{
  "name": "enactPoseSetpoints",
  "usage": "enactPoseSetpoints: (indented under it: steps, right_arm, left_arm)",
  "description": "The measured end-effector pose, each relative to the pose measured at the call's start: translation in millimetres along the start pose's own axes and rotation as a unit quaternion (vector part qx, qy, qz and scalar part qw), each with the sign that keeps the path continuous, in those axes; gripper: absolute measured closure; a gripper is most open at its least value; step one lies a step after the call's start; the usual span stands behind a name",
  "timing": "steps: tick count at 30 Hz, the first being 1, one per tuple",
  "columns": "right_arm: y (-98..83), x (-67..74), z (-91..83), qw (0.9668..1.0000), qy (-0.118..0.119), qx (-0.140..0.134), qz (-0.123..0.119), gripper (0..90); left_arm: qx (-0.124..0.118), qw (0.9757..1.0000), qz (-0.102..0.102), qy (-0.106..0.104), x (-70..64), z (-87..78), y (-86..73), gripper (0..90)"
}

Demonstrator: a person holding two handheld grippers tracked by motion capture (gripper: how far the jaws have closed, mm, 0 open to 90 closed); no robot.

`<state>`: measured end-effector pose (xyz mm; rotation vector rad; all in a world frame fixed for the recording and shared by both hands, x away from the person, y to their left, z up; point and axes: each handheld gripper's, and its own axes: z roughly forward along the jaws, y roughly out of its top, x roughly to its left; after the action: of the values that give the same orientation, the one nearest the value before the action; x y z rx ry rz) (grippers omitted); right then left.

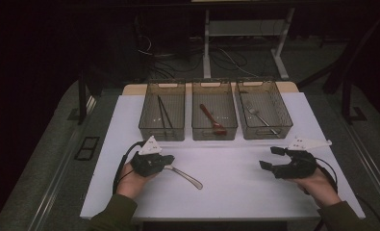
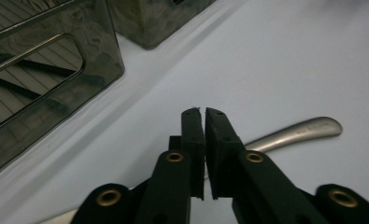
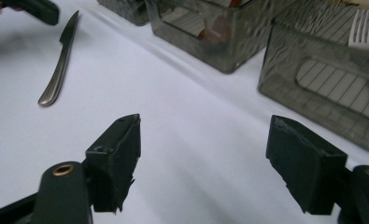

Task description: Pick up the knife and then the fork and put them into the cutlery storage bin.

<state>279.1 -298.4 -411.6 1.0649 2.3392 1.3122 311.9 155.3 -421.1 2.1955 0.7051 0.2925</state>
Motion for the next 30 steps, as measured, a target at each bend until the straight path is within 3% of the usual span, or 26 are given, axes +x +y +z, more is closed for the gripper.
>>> enactPoseSetpoints:
  steps: [3, 9, 17, 25, 30]
  right_arm:
    - [-8.8, 4.6, -0.8, 1.0000, 0.002, -0.003, 0.005, 24.1]
    - [-14.2, 10.3, 5.8, 0.9997, -0.012, 0.016, -0.014, 21.6]
    - [-15.0, 10.7, 6.5, 0.9996, -0.014, 0.018, -0.018, 20.9]
    - [-15.8, 9.0, 6.6, 0.9995, -0.015, 0.020, -0.017, 20.9]
    - [-16.2, 8.9, 6.2, 0.9995, -0.017, 0.021, -0.017, 20.9]
  left_arm:
    - [0.020, 0.9998, 0.003, -0.006, 4.3, 10.8, 2.0, 88.7]
    - [0.076, 0.9968, 0.023, -0.003, 4.6, 30.2, -1.1, 88.7]
    - [0.087, 0.9959, 0.023, -0.005, 2.7, 22.8, -3.3, 88.8]
    - [0.101, 0.9946, 0.013, -0.023, -4.7, 7.7, -13.9, 88.8]
    - [0.109, 0.9929, 0.022, -0.041, -10.1, -1.7, -20.5, 88.8]
